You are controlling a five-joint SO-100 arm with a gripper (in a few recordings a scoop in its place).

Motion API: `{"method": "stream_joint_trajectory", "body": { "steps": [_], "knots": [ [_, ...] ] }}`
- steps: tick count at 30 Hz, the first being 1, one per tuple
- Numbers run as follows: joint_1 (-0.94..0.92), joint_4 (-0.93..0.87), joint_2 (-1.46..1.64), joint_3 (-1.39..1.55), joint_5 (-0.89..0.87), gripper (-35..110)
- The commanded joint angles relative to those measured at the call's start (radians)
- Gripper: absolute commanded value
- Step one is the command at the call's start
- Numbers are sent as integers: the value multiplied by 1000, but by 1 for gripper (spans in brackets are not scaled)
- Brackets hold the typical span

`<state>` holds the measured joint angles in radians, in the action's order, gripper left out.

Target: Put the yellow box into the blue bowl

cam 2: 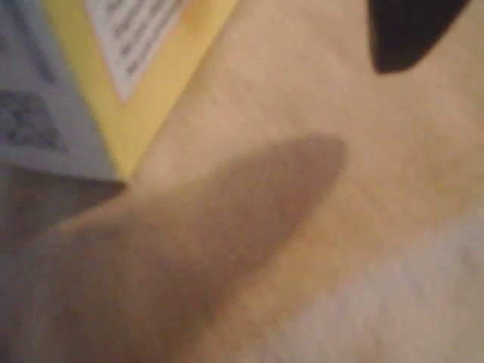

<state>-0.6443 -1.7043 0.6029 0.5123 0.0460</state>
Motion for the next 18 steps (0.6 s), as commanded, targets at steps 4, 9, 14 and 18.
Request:
{"method": "stream_joint_trajectory", "body": {
  "steps": [4, 9, 14, 18],
  "knots": [
    [-9, 2, 44, -55, 5, 13],
    [-6, 2, 37, -55, 5, -2],
    [3, -6, 40, -55, 5, 0],
    [-6, -14, 57, -57, 5, 0]
  ]
}}
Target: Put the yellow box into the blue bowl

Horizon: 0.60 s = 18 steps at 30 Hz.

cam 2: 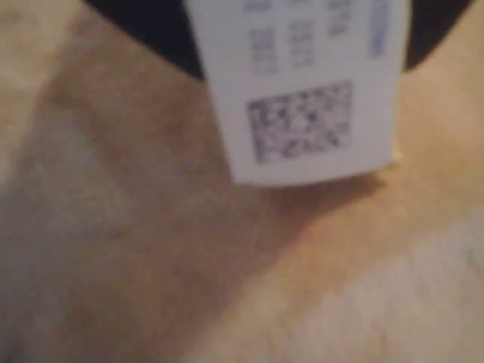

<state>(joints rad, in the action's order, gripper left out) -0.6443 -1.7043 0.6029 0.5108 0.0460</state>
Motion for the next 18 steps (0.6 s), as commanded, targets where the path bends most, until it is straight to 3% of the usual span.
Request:
{"method": "stream_joint_trajectory", "body": {
  "steps": [1, 18],
  "knots": [
    [-8, -14, 71, -55, 5, 0],
    [-44, -57, 471, -38, 3, 0]
  ]
}}
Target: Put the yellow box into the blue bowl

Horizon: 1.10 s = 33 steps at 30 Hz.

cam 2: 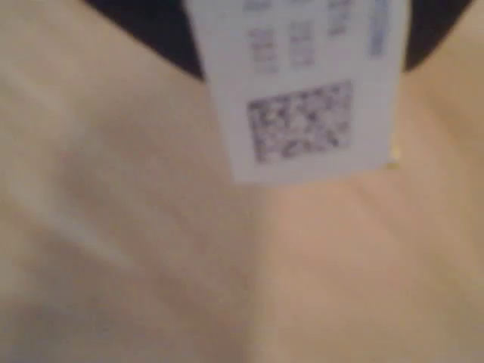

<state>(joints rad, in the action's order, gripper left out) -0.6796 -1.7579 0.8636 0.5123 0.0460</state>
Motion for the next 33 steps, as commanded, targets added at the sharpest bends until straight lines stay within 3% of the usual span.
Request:
{"method": "stream_joint_trajectory", "body": {
  "steps": [1, 10, 21, 33],
  "knots": [
    [-9, -3, 238, -40, 3, 0],
    [18, -2, 422, -38, 3, 0],
    [327, 0, 422, -41, 3, 0],
    [471, 3, 233, -55, 5, 0]
  ]
}}
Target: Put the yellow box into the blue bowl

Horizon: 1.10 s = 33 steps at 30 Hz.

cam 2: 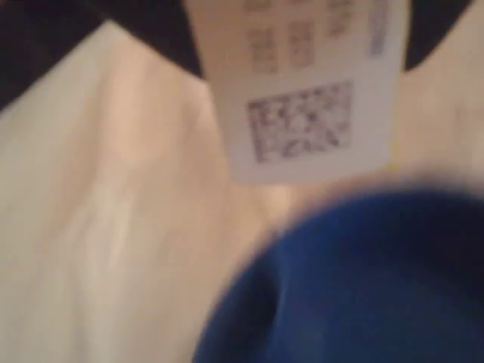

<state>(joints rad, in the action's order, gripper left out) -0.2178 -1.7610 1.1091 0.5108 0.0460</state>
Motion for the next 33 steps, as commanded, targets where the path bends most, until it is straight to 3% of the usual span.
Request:
{"method": "stream_joint_trajectory", "body": {
  "steps": [1, 12, 33],
  "knots": [
    [9, 6, -31, -54, 5, 0],
    [12, 201, -86, -41, 5, 0],
    [57, 210, -124, -48, 15, 1]
  ]
}}
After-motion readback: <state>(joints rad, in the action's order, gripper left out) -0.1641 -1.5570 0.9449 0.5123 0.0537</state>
